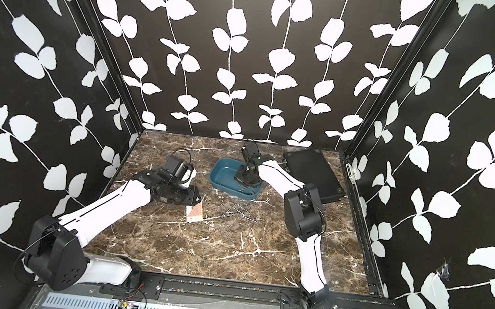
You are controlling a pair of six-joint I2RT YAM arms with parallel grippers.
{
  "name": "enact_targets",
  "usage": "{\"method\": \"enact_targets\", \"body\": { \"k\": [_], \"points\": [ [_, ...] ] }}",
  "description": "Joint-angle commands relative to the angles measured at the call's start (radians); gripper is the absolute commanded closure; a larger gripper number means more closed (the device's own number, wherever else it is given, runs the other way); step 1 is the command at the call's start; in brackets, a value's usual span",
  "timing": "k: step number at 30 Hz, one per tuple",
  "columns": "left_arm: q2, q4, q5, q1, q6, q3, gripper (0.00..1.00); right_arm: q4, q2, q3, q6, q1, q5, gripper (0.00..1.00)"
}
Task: Put the nails on the desktop into the storage box
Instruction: Place the nail in the storage box.
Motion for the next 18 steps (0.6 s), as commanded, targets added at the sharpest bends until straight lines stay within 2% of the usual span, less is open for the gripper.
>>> {"method": "enact_targets", "body": {
  "k": [1, 13, 18],
  "points": [
    [-0.007, -0.017, 0.020, 0.012, 0.024, -0.010, 0.57, -0.091, 0.036, 0.083, -0.059, 0.000, 0.001, 1.00],
    [0.069, 0.026, 0.068, 0.020, 0.020, 0.006, 0.54, -0.234, 0.081, 0.107, -0.149, 0.000, -0.008, 1.00],
    [0.090, 0.044, 0.093, 0.020, 0.013, 0.003, 0.51, -0.264, 0.066, 0.112, -0.177, 0.000, -0.005, 0.87]
  ]
}}
